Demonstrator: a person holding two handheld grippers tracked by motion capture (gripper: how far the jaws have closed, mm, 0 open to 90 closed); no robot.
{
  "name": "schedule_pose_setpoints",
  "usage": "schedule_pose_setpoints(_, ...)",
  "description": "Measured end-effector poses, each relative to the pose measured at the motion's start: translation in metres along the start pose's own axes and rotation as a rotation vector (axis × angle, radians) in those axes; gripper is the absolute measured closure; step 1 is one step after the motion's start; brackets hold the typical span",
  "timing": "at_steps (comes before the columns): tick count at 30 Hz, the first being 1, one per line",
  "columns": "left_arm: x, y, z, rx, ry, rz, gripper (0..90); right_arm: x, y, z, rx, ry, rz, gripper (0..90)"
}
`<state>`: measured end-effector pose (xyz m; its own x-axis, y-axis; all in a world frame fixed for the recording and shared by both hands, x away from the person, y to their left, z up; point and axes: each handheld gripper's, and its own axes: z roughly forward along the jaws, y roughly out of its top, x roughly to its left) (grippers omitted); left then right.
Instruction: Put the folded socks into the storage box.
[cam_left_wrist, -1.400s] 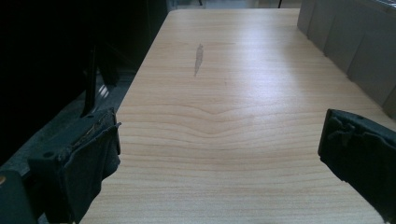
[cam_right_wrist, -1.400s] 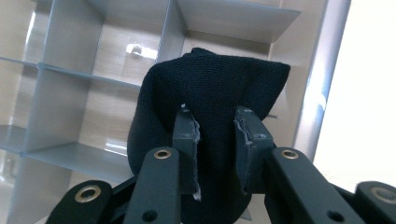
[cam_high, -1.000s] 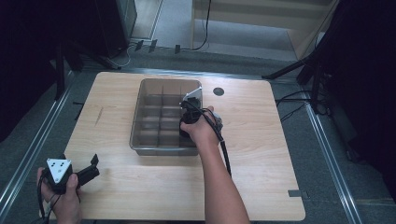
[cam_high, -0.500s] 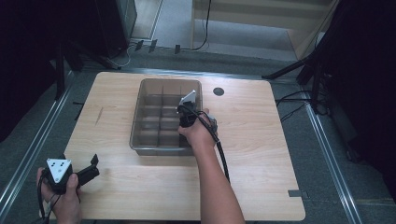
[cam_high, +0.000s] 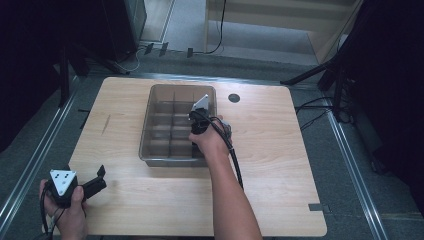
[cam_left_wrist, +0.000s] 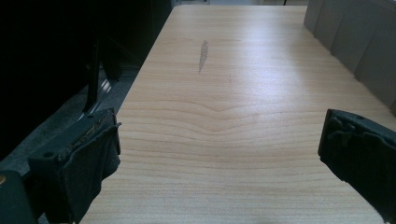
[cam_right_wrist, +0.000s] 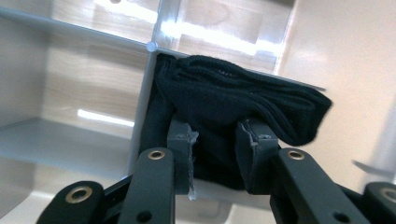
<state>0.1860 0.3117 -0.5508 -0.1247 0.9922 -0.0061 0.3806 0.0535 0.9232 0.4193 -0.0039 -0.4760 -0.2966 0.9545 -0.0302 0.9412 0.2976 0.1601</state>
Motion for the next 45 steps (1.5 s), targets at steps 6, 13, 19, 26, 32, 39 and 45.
schedule_pose_setpoints(6, 0.000, 0.000, 0.000, 0.000, 0.001, 0.001, 0.0, -0.009, 0.001, -0.028, -0.054, 0.058, 0.010, 63.9)
schedule_pose_setpoints(13, 0.000, 0.000, 0.000, 0.000, 0.002, 0.000, 0.0, -0.023, 0.000, -0.057, -0.140, 0.114, 0.021, 56.8)
schedule_pose_setpoints(19, 0.000, 0.000, 0.000, 0.001, 0.004, 0.000, 0.0, -0.055, -0.005, -0.074, -0.230, 0.156, 0.046, 41.7)
schedule_pose_setpoints(26, -0.001, 0.000, 0.000, 0.000, 0.005, 0.001, 0.0, -0.084, -0.016, -0.083, -0.390, 0.162, 0.000, 29.8)
schedule_pose_setpoints(32, 0.000, 0.000, 0.000, -0.001, 0.000, 0.001, 0.0, -0.107, -0.030, -0.088, -0.519, 0.078, 0.061, 10.8)
schedule_pose_setpoints(39, 0.000, 0.000, 0.000, -0.002, -0.002, 0.001, 0.0, -0.131, -0.050, -0.079, -0.567, 0.061, 0.100, 0.0)
schedule_pose_setpoints(45, 0.000, 0.000, 0.000, -0.004, -0.004, 0.001, 0.0, -0.147, -0.072, -0.071, -0.621, 0.042, 0.086, 0.0)
